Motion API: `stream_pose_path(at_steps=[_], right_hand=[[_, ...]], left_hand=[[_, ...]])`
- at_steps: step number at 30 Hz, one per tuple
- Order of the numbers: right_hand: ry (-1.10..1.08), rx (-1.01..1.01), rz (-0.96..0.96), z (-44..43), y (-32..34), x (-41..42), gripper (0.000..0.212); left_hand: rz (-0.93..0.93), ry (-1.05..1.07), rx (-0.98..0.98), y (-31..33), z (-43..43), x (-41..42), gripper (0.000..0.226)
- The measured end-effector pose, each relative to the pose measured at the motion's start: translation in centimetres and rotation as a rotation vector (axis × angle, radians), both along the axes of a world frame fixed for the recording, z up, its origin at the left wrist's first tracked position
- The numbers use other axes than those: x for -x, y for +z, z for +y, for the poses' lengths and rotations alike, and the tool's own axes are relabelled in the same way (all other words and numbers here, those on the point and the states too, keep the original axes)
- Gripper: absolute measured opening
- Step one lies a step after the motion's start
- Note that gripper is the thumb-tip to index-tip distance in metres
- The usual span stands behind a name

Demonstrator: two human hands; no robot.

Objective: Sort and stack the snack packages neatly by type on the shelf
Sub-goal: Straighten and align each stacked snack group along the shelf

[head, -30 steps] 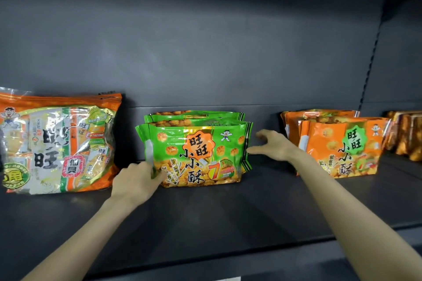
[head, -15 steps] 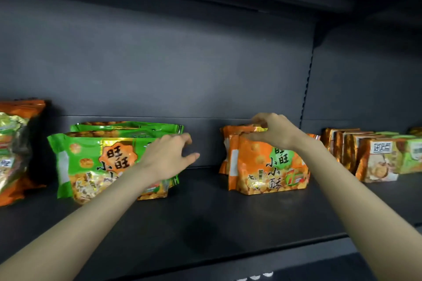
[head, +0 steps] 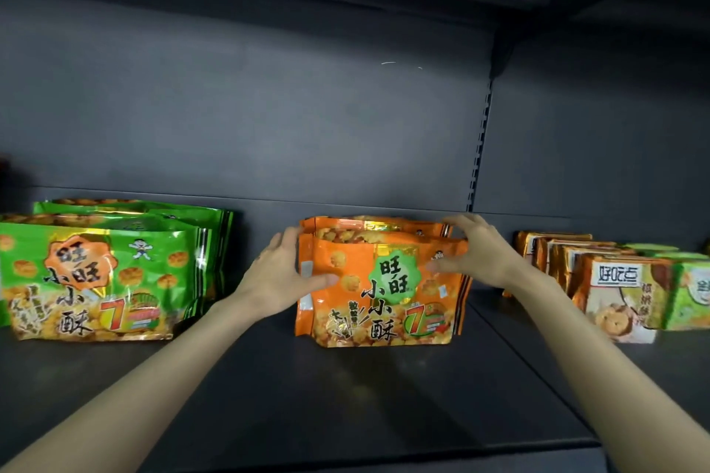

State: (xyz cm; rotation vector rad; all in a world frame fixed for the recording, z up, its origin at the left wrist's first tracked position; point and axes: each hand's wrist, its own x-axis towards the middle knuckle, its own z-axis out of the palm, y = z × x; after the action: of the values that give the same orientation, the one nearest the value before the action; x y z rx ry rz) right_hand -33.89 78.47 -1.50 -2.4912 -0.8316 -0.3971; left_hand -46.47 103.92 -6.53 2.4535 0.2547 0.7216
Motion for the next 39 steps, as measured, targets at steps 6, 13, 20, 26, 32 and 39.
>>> stream_pose_path(at_steps=[6,13,20,26,32,39], right_hand=[[0.037,-0.256,0.262,-1.7,-2.6,-3.1,0.139],[0.132,-0.485,0.514,-1.4,-4.1,-6.2,0.117],[0.167,-0.536,0.492,0.5,-4.5,-7.8,0.071],[0.228,-0.655,0.503,0.5,-5.4,-8.2,0.091],[0.323,-0.509,0.645,-1.0,-7.3,-9.4,0.142],[0.434,-0.41,0.682,-0.5,-7.1,-9.8,0.086]], left_hand=[[0.047,-0.059,0.331,-1.3,0.1,-2.5,0.126],[0.016,-0.195,0.489,-1.9,0.6,-4.6,0.069],[-0.041,-0.289,0.605,-2.7,2.1,-4.8,0.058],[-0.023,-0.323,0.669,-3.3,3.0,-4.7,0.093],[0.1,-0.305,0.677,-4.3,2.5,-4.8,0.066],[0.114,-0.357,0.586,-4.3,1.8,-4.9,0.037]])
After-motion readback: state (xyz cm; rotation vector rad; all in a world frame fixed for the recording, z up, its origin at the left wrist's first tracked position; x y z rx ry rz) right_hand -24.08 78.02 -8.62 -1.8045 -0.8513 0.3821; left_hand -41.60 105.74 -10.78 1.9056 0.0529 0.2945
